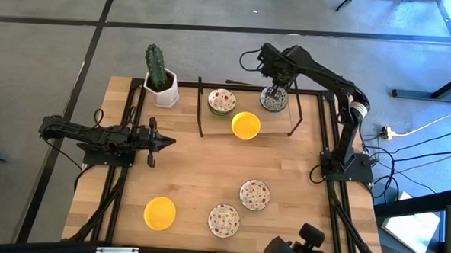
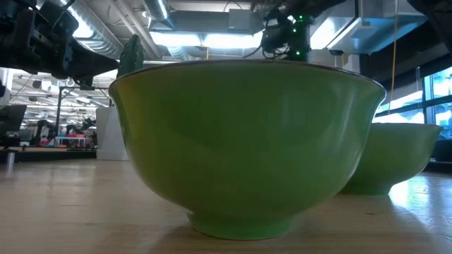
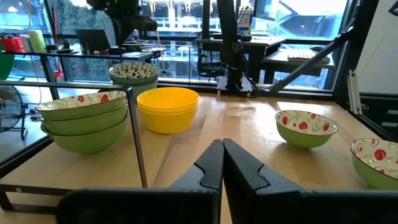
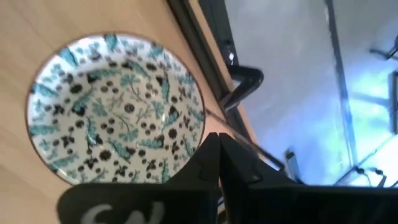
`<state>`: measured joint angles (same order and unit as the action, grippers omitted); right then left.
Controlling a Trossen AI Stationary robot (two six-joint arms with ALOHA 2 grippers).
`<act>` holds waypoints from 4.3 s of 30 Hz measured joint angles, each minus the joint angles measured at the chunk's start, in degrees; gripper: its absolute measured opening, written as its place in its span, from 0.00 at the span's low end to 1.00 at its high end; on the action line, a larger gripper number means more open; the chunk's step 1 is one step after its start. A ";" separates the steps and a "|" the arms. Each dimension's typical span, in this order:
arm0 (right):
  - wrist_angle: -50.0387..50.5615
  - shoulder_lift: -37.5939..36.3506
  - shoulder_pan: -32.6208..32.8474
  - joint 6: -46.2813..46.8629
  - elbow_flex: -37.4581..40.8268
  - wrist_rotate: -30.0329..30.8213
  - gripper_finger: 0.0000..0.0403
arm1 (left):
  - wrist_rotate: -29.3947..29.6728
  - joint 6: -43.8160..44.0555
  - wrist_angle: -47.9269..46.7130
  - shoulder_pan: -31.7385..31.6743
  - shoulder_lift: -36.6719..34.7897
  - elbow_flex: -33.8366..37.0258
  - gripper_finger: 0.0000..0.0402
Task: Pick & Place Mini bowls
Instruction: Stack the blue patterned bowl on top of the blue patterned bowl on the shelf, then stack the red patterned bowl on top of the red patterned bowl on the shelf
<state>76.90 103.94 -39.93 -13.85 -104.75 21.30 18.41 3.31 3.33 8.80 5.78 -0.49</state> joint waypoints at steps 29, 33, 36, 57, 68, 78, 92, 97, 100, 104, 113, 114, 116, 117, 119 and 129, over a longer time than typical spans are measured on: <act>-26.45 -11.10 5.34 -5.05 6.92 -31.95 0.00 | 0.11 0.00 0.00 0.01 0.00 -0.01 0.01; -48.98 -22.75 11.25 -2.27 15.32 -54.36 0.00 | 0.07 0.00 -0.01 0.00 0.01 0.00 0.01; -64.58 -31.21 16.63 4.13 24.95 -60.70 0.00 | 0.04 0.00 -0.02 0.00 0.01 0.00 0.01; -106.53 -58.62 34.59 14.49 86.68 -45.45 0.02 | 8.10 -0.03 2.24 0.00 0.01 -0.02 0.01; -106.42 -58.60 37.28 13.39 90.29 -43.34 0.02 | 11.74 3.23 7.53 0.00 0.01 -0.02 0.01; -106.18 -58.60 39.55 13.23 90.29 -43.36 0.02 | 9.15 4.33 9.66 2.03 1.42 -3.11 0.01; -105.39 -58.60 42.56 12.13 90.29 -43.36 0.02 | 1.69 6.95 7.89 9.51 33.07 -23.29 0.01; -105.31 -58.60 42.56 13.37 90.29 -43.36 0.02 | -0.50 11.47 1.19 11.24 50.20 -34.09 0.01; -103.99 -58.60 42.56 13.63 90.27 -43.36 0.02 | -3.73 11.55 -1.94 12.51 59.98 -40.37 0.01; -102.77 -58.60 43.03 14.74 90.27 -43.36 0.02 | -5.75 10.64 -5.19 13.93 71.10 -49.40 0.02; -106.22 -58.73 43.65 13.78 90.25 -43.35 0.02 | -4.17 10.79 -24.74 14.36 89.36 -70.29 0.14; -106.32 -58.73 43.65 13.77 90.25 -43.34 0.02 | -4.62 10.85 -26.97 14.35 91.10 -72.09 0.15; -106.01 -58.73 43.65 13.48 90.25 -43.36 0.02 | -7.40 10.87 -30.61 14.34 94.30 -75.57 0.19; -105.86 -58.73 43.65 13.30 90.25 -43.34 0.02 | -9.66 10.67 -32.11 14.25 95.63 -77.26 0.21; -105.83 -58.73 43.61 12.69 90.25 -43.34 0.02 | -14.06 10.62 -34.84 13.76 98.03 -80.48 0.26; -105.78 -58.73 43.61 11.88 90.25 -43.35 0.02 | -21.65 13.59 -39.46 11.75 105.23 -88.10 0.50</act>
<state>-28.88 45.21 3.68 -1.98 -14.50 -22.05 -3.24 16.90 -36.12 20.55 111.00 -88.59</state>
